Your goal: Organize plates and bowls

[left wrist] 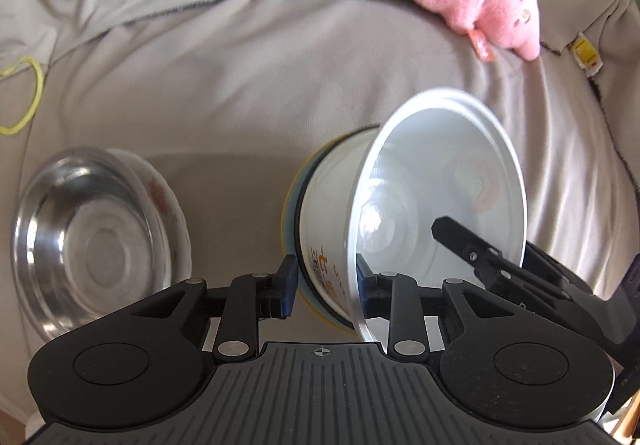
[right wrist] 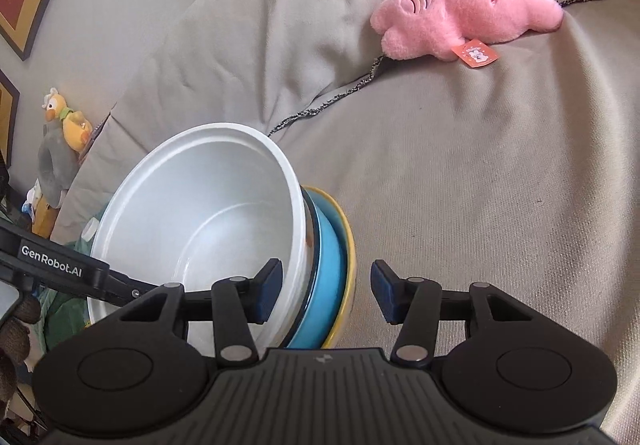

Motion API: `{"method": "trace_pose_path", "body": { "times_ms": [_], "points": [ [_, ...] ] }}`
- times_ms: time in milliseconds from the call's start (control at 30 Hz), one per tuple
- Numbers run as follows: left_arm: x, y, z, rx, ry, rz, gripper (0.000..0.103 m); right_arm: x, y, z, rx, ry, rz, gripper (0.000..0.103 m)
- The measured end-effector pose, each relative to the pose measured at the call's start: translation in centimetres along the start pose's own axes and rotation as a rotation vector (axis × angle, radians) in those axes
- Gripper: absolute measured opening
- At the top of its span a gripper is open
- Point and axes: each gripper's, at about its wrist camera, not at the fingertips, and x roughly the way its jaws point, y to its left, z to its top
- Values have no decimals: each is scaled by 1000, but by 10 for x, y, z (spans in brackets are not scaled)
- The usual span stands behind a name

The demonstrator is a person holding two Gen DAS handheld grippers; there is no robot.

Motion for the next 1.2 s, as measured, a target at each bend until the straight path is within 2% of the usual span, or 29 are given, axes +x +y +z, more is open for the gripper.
{"method": "trace_pose_path", "body": {
  "times_ms": [100, 200, 367, 467, 667, 967, 1200],
  "points": [
    [-17, -5, 5, 76, -74, 37, 37, -4, 1, 1, 0, -14, 18, 50],
    [-20, -17, 1, 158, -108, 71, 35, -5, 6, 0, -25, -23, 9, 50],
    [-6, -27, -5, 160, -61, 62, 36, -6, 7, -1, -34, -30, -8, 50],
    [-5, -29, -4, 175, -71, 70, 35, -10, 6, 0, -30, -40, 5, 50],
    [-4, -45, -10, 330, -160, 236, 35, -10, 11, -2, -50, -37, 1, 51],
    [19, -36, -10, 307, -109, 219, 36, -3, 16, -6, -86, -10, -56, 51],
    [24, -23, -8, 247, -92, 178, 37, 0, 15, -7, -81, 4, -58, 51]
  ]
}}
